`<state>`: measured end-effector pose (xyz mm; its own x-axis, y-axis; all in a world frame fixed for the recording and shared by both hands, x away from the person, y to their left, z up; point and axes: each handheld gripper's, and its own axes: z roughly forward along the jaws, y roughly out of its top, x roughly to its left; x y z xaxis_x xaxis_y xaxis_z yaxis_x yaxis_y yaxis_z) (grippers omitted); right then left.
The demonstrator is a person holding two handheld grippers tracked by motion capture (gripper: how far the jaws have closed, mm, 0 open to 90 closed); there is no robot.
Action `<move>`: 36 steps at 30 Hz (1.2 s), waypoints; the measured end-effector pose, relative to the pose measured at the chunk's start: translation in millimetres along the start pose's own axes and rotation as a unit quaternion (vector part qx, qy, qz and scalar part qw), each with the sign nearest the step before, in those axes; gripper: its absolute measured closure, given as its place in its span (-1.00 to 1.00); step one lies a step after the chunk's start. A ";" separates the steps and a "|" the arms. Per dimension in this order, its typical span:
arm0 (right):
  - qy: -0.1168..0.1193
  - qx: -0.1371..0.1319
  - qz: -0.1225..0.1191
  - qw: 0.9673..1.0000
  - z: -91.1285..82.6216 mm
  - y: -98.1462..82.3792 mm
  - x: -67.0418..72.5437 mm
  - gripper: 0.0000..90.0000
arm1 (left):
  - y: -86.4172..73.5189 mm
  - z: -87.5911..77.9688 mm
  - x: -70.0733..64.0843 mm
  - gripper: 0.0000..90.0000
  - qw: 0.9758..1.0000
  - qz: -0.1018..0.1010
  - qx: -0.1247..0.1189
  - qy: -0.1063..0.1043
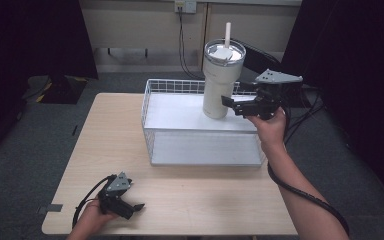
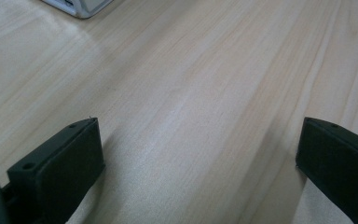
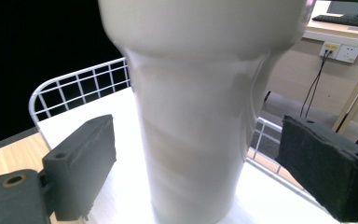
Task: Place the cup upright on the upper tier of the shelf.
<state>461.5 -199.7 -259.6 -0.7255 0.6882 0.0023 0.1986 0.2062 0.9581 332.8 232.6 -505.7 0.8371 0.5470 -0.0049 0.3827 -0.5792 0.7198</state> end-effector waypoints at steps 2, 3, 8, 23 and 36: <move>0.001 0.002 -0.001 1.000 -2.4 -1.9 1.2 -0.76 | -0.1 0.1 -0.2 -1.00 1.000 -0.001 0.000 -0.002; 0.002 0.003 0.000 1.000 -3.4 -3.0 1.6 -0.76 | 0.0 0.0 -0.1 -1.00 1.000 -0.001 0.000 -0.001; 0.009 0.006 -0.005 1.000 -7.5 -8.6 5.0 -0.76 | 0.0 0.1 -0.1 -1.00 1.000 -0.001 0.000 -0.001; 0.044 0.002 -0.024 0.999 -21.9 -20.5 23.5 -0.75 | -0.2 0.4 -0.5 -1.00 1.000 -0.005 0.000 -0.004; 0.084 0.015 -0.036 0.996 -35.0 -40.3 41.1 -0.76 | -0.2 0.4 -0.5 -1.00 1.000 -0.005 0.000 -0.005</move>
<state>400.6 -204.0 -288.2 -0.8376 0.5461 -0.0158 0.1601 0.2731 0.9486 332.4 232.2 -506.1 0.8364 0.5478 -0.0190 0.3916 -0.5729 0.7200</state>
